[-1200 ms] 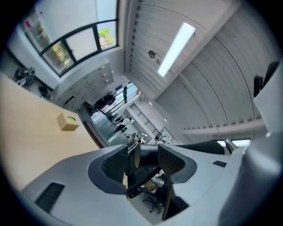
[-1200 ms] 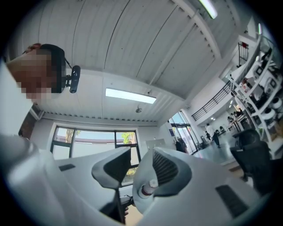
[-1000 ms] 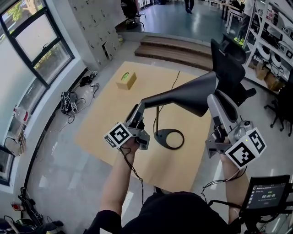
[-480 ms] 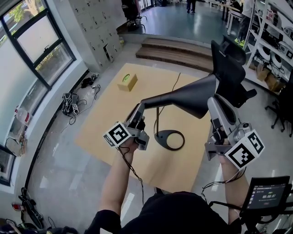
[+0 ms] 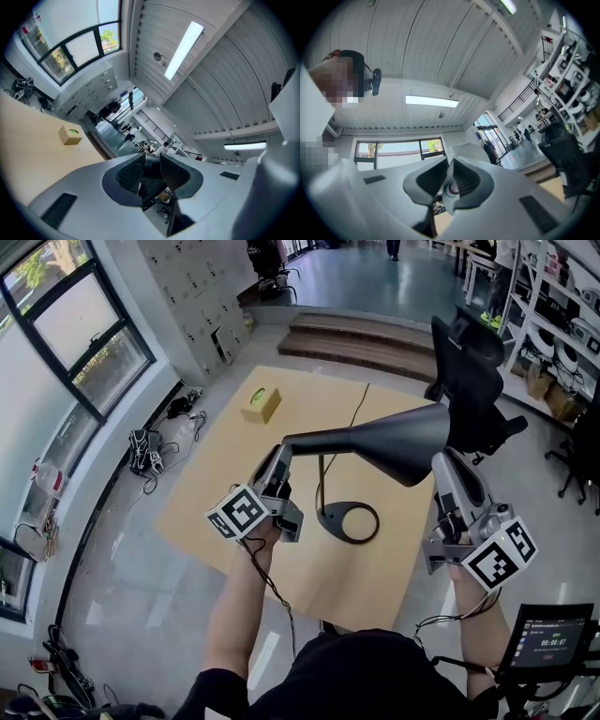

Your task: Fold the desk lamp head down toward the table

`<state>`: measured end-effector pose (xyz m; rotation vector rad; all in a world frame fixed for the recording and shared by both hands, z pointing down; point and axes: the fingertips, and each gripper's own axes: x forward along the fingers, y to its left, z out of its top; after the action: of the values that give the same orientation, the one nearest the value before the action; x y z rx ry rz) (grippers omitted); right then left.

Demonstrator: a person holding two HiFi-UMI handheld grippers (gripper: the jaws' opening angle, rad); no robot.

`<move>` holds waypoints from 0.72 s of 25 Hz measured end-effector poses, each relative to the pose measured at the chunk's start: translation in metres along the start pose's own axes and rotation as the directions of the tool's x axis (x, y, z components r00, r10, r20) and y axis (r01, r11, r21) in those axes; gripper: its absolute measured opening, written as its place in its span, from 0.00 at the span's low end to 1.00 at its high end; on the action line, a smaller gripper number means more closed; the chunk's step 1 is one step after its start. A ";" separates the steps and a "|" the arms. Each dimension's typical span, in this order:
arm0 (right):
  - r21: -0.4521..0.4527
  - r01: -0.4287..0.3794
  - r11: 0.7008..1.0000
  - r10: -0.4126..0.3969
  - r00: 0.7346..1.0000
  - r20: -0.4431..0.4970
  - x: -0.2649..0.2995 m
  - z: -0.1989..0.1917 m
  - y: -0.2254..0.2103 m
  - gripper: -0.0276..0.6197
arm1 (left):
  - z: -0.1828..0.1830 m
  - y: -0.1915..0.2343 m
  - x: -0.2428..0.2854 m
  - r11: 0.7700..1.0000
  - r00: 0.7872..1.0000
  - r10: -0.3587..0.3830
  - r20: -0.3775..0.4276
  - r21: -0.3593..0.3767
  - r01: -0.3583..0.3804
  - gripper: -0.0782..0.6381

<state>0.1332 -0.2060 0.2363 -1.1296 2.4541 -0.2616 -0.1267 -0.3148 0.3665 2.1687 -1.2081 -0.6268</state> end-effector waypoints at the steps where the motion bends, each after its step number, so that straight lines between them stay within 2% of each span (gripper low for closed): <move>1: 0.009 0.004 1.000 -0.004 1.000 0.001 -0.002 -0.002 -0.002 0.12 | 0.001 -0.001 0.000 1.000 1.000 0.003 0.000 0.010 -0.003 0.27; 9: 0.040 0.020 0.999 -0.020 1.000 0.011 -0.010 -0.013 -0.008 0.11 | 0.009 -0.002 -0.002 0.993 0.999 0.040 -0.005 0.115 -0.039 0.27; 18: 0.092 0.058 0.994 -0.058 0.998 0.008 -0.026 -0.032 -0.016 0.11 | 0.021 -0.010 -0.006 0.978 0.998 0.069 -0.006 0.199 -0.066 0.27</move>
<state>0.1451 -0.1967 0.2780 -1.1611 2.3769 -0.3809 -0.1369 -0.3104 0.3450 2.2789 -1.3830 -0.4796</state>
